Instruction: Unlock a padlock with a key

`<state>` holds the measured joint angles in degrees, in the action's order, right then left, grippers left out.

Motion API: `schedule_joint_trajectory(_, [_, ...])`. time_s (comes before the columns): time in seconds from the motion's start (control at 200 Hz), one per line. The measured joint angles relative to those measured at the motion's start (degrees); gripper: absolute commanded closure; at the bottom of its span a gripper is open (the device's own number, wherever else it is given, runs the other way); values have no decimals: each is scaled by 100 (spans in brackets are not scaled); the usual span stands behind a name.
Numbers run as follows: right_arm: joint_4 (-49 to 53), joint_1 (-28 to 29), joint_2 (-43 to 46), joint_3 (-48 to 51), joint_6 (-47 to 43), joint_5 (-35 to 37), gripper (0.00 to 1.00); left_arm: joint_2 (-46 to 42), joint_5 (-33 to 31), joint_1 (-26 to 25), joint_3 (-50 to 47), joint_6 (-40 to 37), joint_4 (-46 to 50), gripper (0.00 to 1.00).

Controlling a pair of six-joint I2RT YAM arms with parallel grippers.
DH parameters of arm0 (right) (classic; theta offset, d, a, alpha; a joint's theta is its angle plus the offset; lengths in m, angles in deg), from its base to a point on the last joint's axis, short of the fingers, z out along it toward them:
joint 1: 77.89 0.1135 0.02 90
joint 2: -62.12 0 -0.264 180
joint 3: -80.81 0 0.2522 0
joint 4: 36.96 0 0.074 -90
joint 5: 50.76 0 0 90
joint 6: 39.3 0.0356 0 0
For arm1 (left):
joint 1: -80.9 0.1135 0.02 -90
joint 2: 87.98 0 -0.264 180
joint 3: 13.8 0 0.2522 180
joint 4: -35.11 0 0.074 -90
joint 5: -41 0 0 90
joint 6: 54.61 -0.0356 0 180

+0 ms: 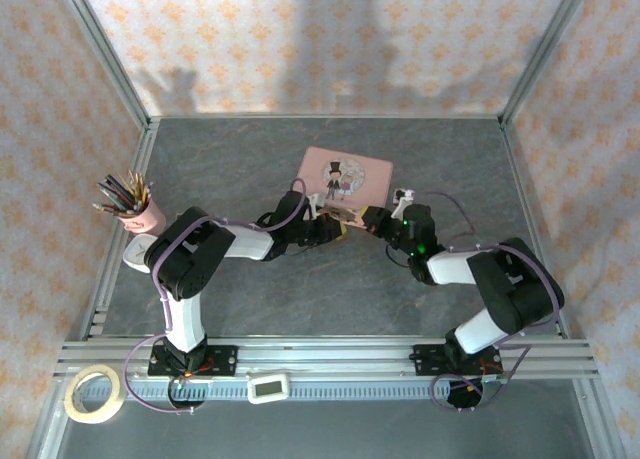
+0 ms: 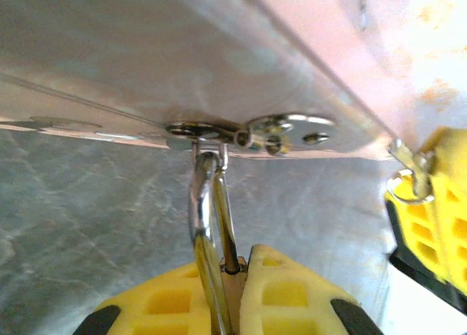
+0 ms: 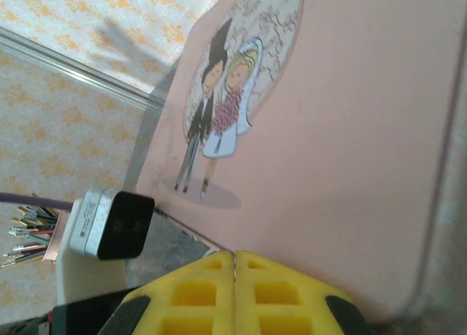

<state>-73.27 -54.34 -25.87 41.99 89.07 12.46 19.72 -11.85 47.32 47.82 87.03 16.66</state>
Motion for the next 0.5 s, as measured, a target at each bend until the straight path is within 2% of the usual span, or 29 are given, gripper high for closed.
schedule_joint_trajectory(0.265, [120,-122,122,-160,-227,-7,100,7,175,20,-293,1510,-1220,100])
schedule_joint_trajectory(0.5, [774,-122,1235,-50,-243,39,100,33,-15,20,-337,2518,-2111,100])
